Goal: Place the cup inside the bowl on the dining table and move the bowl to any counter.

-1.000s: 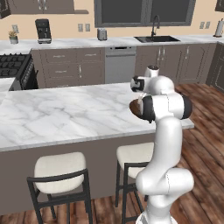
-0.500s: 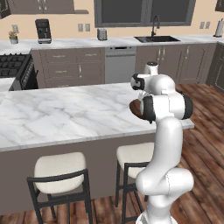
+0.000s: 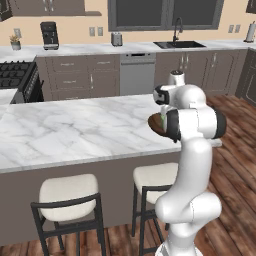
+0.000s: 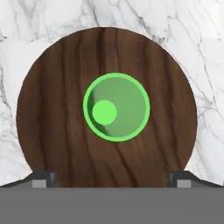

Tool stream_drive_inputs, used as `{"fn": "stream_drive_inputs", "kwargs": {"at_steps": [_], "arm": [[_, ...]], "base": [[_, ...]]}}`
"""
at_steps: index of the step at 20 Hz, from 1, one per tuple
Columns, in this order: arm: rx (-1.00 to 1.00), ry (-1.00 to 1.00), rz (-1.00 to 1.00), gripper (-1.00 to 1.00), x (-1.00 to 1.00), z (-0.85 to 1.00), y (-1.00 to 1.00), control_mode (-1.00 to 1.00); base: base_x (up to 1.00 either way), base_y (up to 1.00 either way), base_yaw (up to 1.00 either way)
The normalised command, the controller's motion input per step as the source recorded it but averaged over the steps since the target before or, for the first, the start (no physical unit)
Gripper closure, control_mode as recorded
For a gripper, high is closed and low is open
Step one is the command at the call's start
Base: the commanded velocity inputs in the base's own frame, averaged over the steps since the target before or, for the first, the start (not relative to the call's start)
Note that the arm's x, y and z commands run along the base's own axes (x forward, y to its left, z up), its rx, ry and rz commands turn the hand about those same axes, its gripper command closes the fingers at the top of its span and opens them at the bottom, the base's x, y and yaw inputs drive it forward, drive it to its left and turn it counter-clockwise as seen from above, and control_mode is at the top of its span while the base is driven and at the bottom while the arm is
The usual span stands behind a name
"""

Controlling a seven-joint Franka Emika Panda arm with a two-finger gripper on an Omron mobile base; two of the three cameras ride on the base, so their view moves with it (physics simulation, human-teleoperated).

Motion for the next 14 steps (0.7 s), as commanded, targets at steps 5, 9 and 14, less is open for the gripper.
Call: {"fn": "stream_drive_inputs", "kwargs": {"at_steps": [5, 9, 14], "arm": [[0.07, -0.04, -0.28, -1.0, -0.4, 0.13, -0.36, -1.0], [0.14, -0.06, -0.31, -1.0, -0.29, 0.09, -0.46, -1.0], [0.21, -0.1, -0.35, -1.0, -0.13, 0.0, -0.46, -1.0]], "base": [[0.0, 0.0, 0.0], [0.0, 0.0, 0.0], [0.0, 0.0, 0.0]]}}
